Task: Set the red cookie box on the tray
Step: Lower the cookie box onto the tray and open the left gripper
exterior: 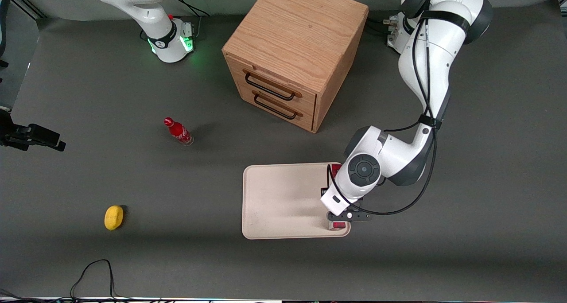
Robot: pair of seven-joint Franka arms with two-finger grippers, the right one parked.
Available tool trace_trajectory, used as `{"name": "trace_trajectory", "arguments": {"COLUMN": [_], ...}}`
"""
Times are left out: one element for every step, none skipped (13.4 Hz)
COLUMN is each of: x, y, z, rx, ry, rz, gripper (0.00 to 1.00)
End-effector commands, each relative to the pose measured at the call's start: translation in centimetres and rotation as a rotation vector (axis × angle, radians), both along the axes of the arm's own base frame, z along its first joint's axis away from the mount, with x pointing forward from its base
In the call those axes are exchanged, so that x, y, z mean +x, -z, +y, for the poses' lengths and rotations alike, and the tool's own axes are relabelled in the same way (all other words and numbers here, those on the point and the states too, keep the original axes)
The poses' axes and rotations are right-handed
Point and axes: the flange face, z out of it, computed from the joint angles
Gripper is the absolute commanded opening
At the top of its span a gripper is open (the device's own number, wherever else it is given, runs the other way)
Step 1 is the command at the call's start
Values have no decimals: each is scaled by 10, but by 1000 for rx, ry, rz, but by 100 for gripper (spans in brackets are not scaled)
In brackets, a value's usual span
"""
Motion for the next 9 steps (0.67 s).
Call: {"name": "trace_trajectory", "arguments": {"x": [0,0,-1,-5,-18,-28,-44,-53,-61], "y": [-11,-22,-34,-63,-118,-153,-208,-233,-255], "z": [-2,-2,-2,-1,2,6,19,25,29], "rx": [23,23,22,33,53,67,72,71,72], "ry": [-27,-30,-34,-43,-45,-44,-58,-61,-62], "rz": [-31,-33,-35,-31,-16,-16,0,4,0], "gripper": [100,100,100,100,100,100,100,100,100]}}
